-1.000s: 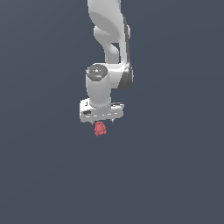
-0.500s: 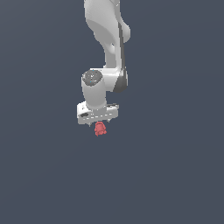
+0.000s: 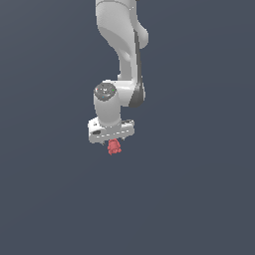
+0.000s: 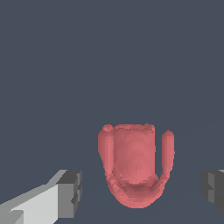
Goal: Pick up the object and move it to a goal position.
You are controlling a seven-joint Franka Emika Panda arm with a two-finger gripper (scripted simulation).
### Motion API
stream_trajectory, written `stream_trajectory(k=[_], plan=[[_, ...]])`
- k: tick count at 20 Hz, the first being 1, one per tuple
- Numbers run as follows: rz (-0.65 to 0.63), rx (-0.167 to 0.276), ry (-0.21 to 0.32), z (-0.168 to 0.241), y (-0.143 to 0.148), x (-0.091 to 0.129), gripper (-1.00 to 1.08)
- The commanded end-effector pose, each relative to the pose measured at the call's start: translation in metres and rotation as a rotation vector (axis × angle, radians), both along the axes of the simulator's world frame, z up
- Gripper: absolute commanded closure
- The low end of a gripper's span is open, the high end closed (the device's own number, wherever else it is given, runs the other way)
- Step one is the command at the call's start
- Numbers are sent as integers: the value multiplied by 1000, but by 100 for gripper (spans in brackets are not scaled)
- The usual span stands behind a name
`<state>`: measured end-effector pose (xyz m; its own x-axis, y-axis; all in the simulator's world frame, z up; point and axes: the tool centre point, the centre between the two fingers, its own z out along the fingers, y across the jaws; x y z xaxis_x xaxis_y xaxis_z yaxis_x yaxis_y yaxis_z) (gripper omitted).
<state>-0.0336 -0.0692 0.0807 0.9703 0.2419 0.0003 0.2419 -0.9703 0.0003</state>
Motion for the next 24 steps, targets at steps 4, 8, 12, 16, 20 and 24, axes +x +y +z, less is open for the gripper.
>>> stream_trajectory(k=[4, 8, 12, 16, 20, 24], plan=[[2, 0, 1, -26, 0, -1, -92], [3, 0, 1, -38, 0, -1, -92], [3, 0, 0, -40, 0, 0, 108], [3, 0, 0, -40, 0, 0, 108], [3, 0, 0, -40, 0, 0, 108], [3, 0, 0, -39, 0, -1, 108]])
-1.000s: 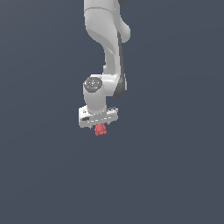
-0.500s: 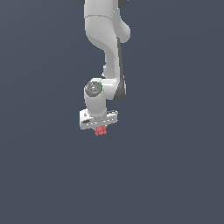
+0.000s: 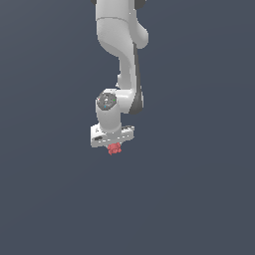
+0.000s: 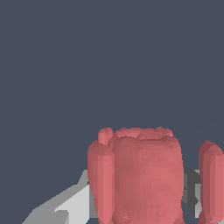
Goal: Pick up the object and move it to a goal position.
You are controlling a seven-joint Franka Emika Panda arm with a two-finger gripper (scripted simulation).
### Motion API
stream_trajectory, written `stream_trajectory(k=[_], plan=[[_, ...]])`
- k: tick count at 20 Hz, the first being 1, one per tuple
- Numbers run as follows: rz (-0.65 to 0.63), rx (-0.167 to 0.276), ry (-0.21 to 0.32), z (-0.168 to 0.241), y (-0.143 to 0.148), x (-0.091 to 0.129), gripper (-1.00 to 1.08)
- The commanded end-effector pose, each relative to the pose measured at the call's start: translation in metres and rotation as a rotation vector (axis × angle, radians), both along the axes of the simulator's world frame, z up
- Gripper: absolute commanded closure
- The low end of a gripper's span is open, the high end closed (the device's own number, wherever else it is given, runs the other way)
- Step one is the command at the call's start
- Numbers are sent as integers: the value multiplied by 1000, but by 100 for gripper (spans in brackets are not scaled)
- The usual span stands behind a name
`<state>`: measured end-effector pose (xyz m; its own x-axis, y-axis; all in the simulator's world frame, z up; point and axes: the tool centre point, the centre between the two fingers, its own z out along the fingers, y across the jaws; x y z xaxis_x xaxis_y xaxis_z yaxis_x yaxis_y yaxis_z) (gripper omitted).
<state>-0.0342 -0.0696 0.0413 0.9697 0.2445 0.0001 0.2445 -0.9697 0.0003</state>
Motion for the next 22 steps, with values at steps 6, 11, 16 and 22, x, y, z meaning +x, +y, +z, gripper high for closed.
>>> stream_trajectory(k=[6, 11, 16, 22], plan=[[0, 0, 0, 13, 3, -5, 108], [0, 0, 0, 35, 8, -14, 108], [0, -1, 0, 68, 17, -28, 108], [0, -1, 0, 119, 29, -48, 108]])
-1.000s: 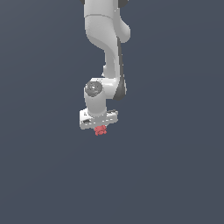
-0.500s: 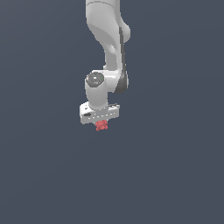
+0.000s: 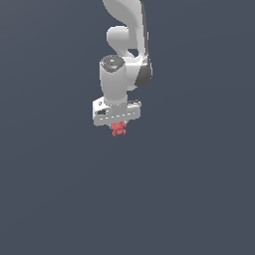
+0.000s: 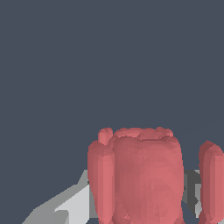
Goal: Pick up the object and move it to a goal position.
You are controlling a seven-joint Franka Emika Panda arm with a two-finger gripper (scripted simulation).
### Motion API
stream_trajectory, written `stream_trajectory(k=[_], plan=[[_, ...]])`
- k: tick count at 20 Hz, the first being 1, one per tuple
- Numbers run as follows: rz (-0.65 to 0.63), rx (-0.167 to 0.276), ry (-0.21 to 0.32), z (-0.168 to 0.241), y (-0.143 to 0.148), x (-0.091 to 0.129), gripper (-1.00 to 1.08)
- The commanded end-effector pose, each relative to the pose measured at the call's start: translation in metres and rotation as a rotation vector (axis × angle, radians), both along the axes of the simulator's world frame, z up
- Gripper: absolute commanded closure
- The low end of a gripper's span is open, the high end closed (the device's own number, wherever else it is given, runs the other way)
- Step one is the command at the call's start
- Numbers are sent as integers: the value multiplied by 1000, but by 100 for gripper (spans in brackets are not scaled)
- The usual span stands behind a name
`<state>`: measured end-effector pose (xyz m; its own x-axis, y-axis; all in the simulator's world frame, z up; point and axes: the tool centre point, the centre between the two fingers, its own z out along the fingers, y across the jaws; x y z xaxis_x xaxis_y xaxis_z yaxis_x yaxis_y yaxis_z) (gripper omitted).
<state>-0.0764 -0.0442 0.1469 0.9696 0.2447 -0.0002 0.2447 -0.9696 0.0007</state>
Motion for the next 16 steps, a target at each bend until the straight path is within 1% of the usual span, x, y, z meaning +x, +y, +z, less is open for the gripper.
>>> stream_trajectory(k=[1, 9, 16], plan=[[0, 0, 0, 22, 5, -9, 108], [1, 0, 0, 88, 21, -33, 108], [0, 1, 0, 129, 31, -47, 108]])
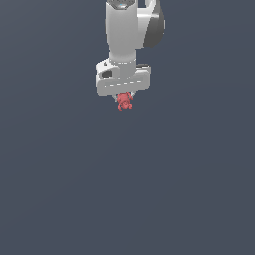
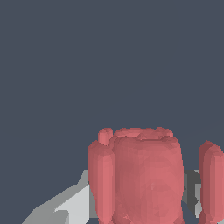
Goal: Pick up the object and move it to a goal position.
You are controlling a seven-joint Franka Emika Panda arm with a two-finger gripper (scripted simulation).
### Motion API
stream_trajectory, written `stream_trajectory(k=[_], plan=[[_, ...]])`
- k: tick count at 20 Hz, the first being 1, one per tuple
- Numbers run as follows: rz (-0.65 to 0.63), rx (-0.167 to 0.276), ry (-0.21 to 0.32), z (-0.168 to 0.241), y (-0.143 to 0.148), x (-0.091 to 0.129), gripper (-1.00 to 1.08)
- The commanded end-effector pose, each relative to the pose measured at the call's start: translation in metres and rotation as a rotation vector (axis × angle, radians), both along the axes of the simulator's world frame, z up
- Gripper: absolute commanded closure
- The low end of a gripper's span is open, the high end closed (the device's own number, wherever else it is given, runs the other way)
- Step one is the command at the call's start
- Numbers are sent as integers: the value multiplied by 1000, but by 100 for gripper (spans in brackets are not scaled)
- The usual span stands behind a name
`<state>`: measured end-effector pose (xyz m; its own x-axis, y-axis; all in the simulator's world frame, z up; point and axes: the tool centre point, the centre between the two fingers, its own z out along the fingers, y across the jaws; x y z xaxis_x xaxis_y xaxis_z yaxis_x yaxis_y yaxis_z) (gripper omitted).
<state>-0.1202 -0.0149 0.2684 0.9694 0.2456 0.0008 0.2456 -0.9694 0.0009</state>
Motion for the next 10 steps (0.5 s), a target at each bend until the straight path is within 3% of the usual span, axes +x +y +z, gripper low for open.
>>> stream_trajectory(k=[1, 10], plan=[[0, 0, 1, 12, 3, -4, 108], [0, 0, 1, 25, 6, -7, 108]])
